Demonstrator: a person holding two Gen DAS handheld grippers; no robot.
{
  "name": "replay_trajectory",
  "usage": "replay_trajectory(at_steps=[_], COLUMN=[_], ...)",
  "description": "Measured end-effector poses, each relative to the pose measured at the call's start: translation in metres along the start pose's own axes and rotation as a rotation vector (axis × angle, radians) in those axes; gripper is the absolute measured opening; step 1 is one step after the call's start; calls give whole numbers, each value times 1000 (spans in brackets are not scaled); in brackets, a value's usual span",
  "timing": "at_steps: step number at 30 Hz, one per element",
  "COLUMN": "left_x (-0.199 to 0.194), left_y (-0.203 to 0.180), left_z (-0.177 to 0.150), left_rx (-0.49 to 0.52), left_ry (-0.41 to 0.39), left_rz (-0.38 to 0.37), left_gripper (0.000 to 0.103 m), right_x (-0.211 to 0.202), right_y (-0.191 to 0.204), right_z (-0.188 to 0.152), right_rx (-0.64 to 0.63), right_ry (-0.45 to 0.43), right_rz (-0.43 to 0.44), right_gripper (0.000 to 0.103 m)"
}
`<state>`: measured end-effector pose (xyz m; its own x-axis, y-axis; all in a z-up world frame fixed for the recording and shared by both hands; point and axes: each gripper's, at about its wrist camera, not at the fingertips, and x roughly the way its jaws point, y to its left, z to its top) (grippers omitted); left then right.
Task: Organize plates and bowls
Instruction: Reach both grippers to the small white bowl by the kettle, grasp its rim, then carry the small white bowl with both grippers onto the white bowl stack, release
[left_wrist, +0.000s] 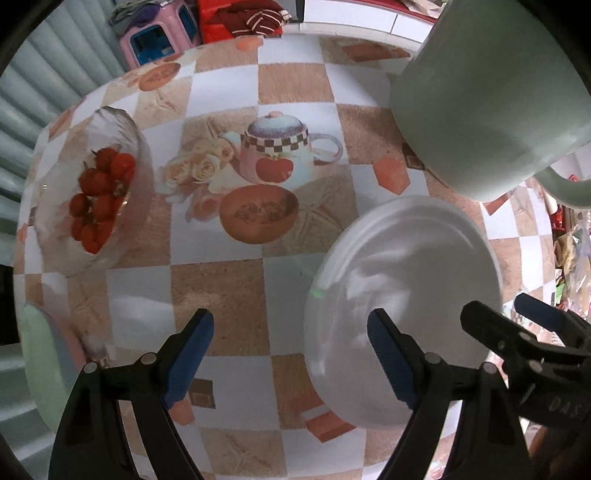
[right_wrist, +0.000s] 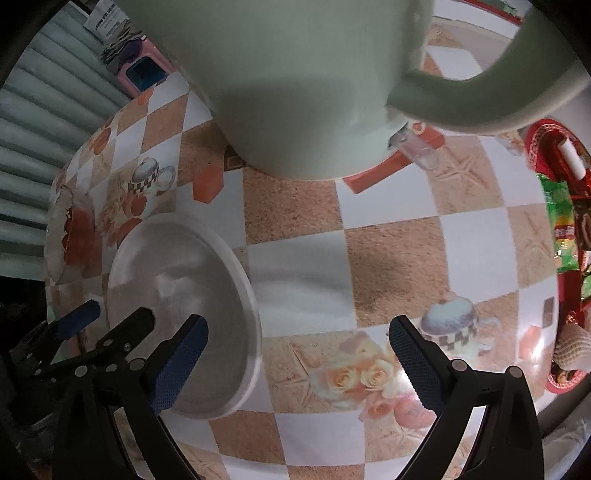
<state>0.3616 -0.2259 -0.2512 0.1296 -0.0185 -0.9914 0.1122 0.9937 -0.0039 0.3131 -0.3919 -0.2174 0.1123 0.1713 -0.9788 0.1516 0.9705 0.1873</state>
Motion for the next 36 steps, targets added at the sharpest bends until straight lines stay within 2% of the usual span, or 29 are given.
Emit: replay_trajectory(at_steps=[2, 4, 5, 6, 8, 11, 13, 14, 16, 20, 27, 36], left_x=[7, 11, 13, 16, 16, 15, 14, 14, 13, 9, -2, -41], left_y=[-2, -6, -9, -13, -20, -27, -33, -37, -41, -44, -44, -37], left_z=[1, 3, 1, 0, -1, -1, -2, -2, -5, -19, -24, -55], left_rx=[13, 33, 45, 55, 79, 98, 106, 108, 105, 98, 101, 104], left_ry=[19, 31, 39, 50, 46, 46, 52, 56, 59, 61, 41, 15], left_rz=[-10, -31, -31, -32, -26, -49, -85, -79, -81, -95, -84, -68], left_gripper=[86, 76, 73, 69, 65, 56, 42, 42, 41, 41, 41, 41], right_x=[2, 6, 7, 9, 10, 9, 7, 4, -1, -8, -25, -50], right_y=[3, 8, 9, 10, 15, 22, 26, 30, 32, 26, 21, 23], right_z=[1, 2, 2, 1, 0, -2, -2, -3, -3, -3, -13, -33], right_rx=[-19, -39, -46, -48, -54, -79, -89, -103, -119, -94, -98, -108], right_ry=[-3, 6, 15, 24, 27, 30, 28, 15, 0, -1, -11, -23], right_rz=[0, -5, -9, -2, 13, 35, 52, 30, 18, 49, 55, 67], right_gripper=[96, 76, 60, 57, 57, 36, 29, 26, 26, 26, 26, 26])
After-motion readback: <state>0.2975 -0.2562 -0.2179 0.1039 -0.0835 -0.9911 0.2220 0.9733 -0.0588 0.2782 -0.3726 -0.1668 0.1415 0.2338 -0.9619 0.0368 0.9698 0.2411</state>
